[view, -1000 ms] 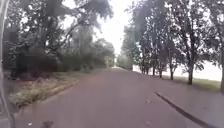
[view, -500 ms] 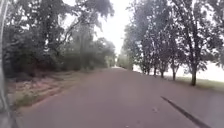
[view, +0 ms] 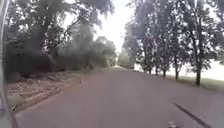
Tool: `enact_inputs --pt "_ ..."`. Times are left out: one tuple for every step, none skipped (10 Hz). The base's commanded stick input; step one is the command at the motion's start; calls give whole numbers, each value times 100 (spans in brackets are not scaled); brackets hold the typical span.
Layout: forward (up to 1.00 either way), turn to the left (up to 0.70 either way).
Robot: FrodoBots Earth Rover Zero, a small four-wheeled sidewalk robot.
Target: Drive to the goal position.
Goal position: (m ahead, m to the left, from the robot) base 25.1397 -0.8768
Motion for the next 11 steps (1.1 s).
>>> enact_inputs --pt "70 0" --pt "70 0" --pt "70 0" --pt "70 0" --pt "70 0" --pt "70 0" --pt "70 0" --pt "70 0" --pt "70 0" --pt "70 0" --pt "70 0"
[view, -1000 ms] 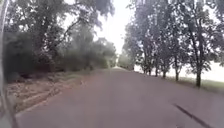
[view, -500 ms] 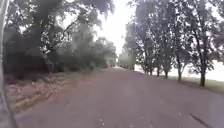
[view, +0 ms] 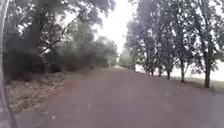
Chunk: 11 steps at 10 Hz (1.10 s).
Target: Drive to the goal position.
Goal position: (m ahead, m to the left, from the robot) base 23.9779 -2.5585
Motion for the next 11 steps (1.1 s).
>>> enact_inputs --pt "70 0" --pt "70 0" --pt "70 0" --pt "70 0" --pt "70 0" --pt "70 0" --pt "70 0" --pt "70 0" --pt "70 0" --pt "70 0" --pt "70 0"
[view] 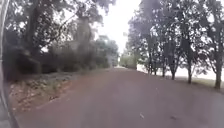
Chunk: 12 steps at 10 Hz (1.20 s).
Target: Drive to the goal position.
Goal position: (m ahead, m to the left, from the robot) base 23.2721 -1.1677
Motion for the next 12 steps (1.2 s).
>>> enact_inputs --pt "70 0" --pt "70 0" --pt "70 0" --pt "70 0" --pt "70 0" --pt "70 0" --pt "70 0" --pt "70 0" --pt "70 0" --pt "70 0" --pt "70 0" --pt "70 0"
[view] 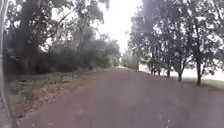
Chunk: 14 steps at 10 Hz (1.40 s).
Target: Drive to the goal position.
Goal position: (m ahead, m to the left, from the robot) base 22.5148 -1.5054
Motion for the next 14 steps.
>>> enact_inputs --pt "70 0" --pt "70 0" --pt "70 0" --pt "70 0" --pt "70 0" --pt "70 0" --pt "70 0" --pt "70 0" --pt "70 0" --pt "70 0" --pt "70 0" --pt "70 0" --pt "70 0" --pt "70 0"
